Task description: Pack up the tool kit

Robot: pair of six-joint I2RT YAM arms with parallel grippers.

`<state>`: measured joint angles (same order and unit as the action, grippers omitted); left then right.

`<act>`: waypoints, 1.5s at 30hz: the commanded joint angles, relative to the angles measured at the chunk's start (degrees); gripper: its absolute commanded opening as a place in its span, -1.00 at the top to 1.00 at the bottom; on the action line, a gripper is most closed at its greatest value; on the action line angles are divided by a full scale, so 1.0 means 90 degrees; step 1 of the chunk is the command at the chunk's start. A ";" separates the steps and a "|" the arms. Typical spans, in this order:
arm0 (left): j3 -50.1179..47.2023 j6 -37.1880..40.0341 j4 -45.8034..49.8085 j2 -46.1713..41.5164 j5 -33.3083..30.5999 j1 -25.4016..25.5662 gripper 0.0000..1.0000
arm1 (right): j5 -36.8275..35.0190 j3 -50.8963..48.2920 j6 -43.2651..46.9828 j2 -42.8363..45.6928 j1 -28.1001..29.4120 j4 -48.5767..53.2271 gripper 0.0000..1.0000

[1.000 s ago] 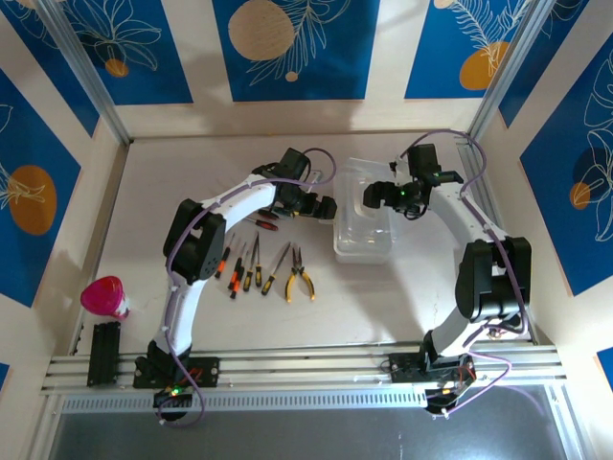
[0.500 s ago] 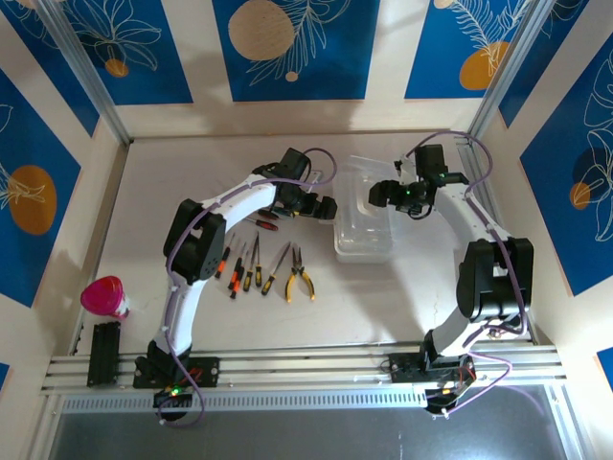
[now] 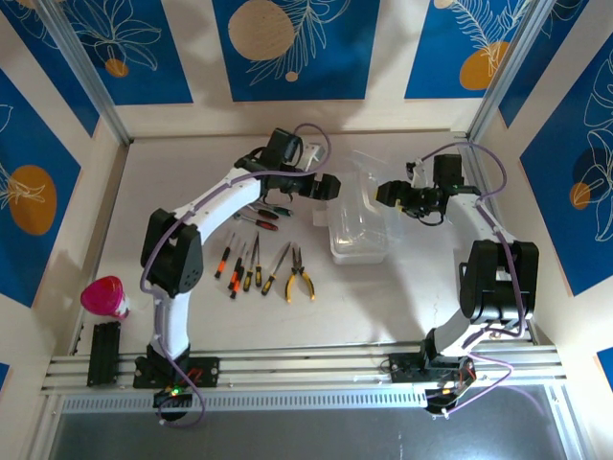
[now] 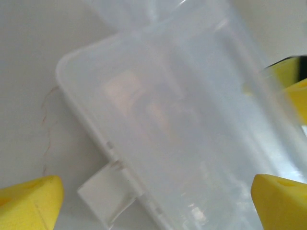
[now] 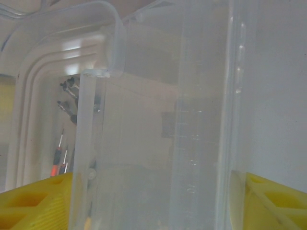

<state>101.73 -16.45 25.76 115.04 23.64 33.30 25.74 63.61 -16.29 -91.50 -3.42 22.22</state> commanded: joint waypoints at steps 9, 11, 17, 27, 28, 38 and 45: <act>0.0261 -0.0787 -0.0981 0.0278 0.1190 0.0048 -0.99 | 0.0943 -0.0069 -0.0115 0.0216 -0.0079 -0.0437 -0.29; 0.0273 -0.0921 -0.1158 0.0340 0.1277 0.0093 -0.99 | 0.0973 -0.0066 -0.0100 0.0215 -0.0089 -0.0437 -0.30; 0.0441 -0.1163 -0.1398 0.0608 0.1407 0.0229 -0.99 | 0.1074 -0.0066 -0.0098 0.0209 -0.0087 -0.0446 -0.30; 0.0846 -0.1430 -0.1622 0.0906 0.1536 0.0342 -0.99 | 0.0839 0.0183 0.0066 0.0220 0.0030 -0.0048 -0.62; 0.0941 -0.1453 -0.1647 0.0959 0.1556 0.0358 -1.00 | 0.0602 0.0246 0.0122 0.0243 0.0076 0.0088 -0.76; 0.1225 -0.1681 -0.1876 0.1182 0.1656 0.0520 -1.00 | -0.1417 0.0655 0.0399 0.1032 0.0164 0.1046 -0.98; 0.1355 -0.1720 -0.1881 0.1197 0.1664 0.0529 -1.00 | -0.2733 0.0417 0.1300 0.2286 0.0965 0.1708 -0.98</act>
<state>111.20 -31.53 11.11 125.08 36.18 37.17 8.10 67.53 -9.80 -74.35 1.74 32.64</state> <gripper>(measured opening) 0.997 0.990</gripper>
